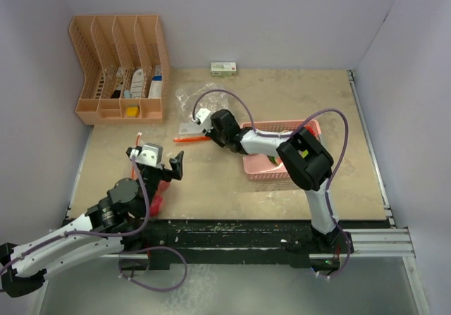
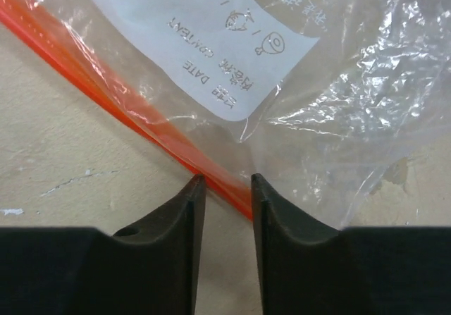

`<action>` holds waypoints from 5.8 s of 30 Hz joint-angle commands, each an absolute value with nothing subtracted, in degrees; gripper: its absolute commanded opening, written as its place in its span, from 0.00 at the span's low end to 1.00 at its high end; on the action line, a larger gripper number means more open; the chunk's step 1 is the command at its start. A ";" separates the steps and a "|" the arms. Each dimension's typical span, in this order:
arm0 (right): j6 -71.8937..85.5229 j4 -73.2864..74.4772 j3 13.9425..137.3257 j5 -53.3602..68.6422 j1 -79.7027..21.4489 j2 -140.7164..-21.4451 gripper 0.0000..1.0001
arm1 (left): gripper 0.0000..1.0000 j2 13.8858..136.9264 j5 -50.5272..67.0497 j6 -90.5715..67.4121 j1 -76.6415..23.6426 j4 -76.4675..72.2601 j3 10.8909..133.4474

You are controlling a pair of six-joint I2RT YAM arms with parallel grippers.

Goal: Place the food in the zip-top bag and seal the zipper
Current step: Pick up the zipper food storage bag at the center of the board, then open the zipper of the food storage bag.

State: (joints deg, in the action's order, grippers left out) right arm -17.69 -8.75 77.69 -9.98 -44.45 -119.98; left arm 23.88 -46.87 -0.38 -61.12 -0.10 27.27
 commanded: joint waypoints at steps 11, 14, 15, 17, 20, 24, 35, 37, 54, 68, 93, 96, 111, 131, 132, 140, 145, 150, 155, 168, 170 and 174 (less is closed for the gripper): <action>2.86 -15.78 78.09 -3.57 -42.81 -111.71 0.00 | 0.89 24.32 -46.05 -1.92 -60.99 0.76 29.53; 9.84 -17.36 76.64 -0.91 -42.79 -108.36 0.00 | 0.89 24.48 -46.05 -2.17 -60.98 0.84 29.60; 12.01 -17.90 76.02 -0.38 -42.67 -107.30 0.00 | 0.89 24.52 -46.20 -2.26 -60.98 0.84 29.50; 17.76 -19.84 74.15 2.11 -41.71 -105.20 0.00 | 0.89 24.61 -46.42 -2.54 -60.99 0.83 29.31; 27.18 -24.71 69.99 8.02 -38.88 -102.50 0.00 | 0.89 24.37 -47.29 -2.74 -60.89 -0.24 28.58; 36.83 -32.98 65.88 16.95 -35.92 -100.21 0.00 | 0.90 23.34 -48.26 -1.74 -60.88 -6.98 25.44; 40.65 -35.77 62.01 23.53 -35.41 -92.56 0.00 | 0.80 31.75 -40.70 2.37 -59.39 -41.53 18.79; 40.69 -35.44 61.24 24.16 -35.40 -91.03 0.00 | 0.82 34.89 -39.51 0.99 -58.36 -44.92 18.69; 40.37 -35.77 51.01 25.40 -35.42 -83.38 0.00 | 0.91 42.40 -30.04 -16.52 -50.85 -47.49 21.02; 39.99 -36.08 47.34 26.92 -35.55 -77.94 0.00 | 0.87 52.62 -29.03 -34.61 -47.88 -39.85 26.63; 36.54 -31.87 46.48 24.91 -38.12 -73.92 0.00 | 0.65 65.09 -26.26 -42.34 -43.53 -41.45 29.83; 35.91 -31.00 46.50 24.50 -38.35 -73.79 0.00 | 0.56 66.12 -25.41 -42.54 -43.12 -42.28 29.71; 30.08 -14.47 47.68 11.86 -38.42 -70.86 0.00 | 0.00 61.36 -19.79 -38.12 -41.85 -36.06 28.26; 27.47 5.21 50.30 -20.33 -37.94 -72.08 0.00 | 0.00 38.15 -25.66 -28.12 -41.84 1.80 33.55; 27.32 5.68 50.62 -20.68 -37.94 -72.60 0.00 | 0.00 37.13 -26.00 -27.85 -41.85 3.09 33.97; 20.47 -5.14 49.18 -3.37 -37.88 -67.47 0.35 | 0.00 36.02 -24.07 -26.72 -41.84 2.39 33.77; 22.39 -13.22 51.68 9.65 -37.88 -66.57 0.87 | 0.00 41.16 -20.66 -27.49 -41.84 -1.65 33.17; 26.75 -19.94 54.26 17.52 -38.01 -73.54 0.99 | 0.00 44.63 -18.05 -28.54 -41.88 -4.58 32.81; 28.03 -23.60 56.70 21.52 -39.14 -78.95 0.95 | 0.00 45.88 -16.90 -28.65 -41.86 -6.42 32.61; 26.63 -20.97 62.83 17.75 -43.76 -88.28 0.66 | 0.00 46.75 -15.73 -28.89 -41.84 -8.89 31.69; 25.55 -17.86 64.09 14.25 -43.79 -89.56 0.47 | 0.00 46.17 -15.10 -28.75 -41.84 -8.49 31.85; 24.41 -11.05 64.59 2.96 -43.82 -90.17 0.15 | 0.00 42.68 -16.02 -27.73 -41.84 -3.01 33.56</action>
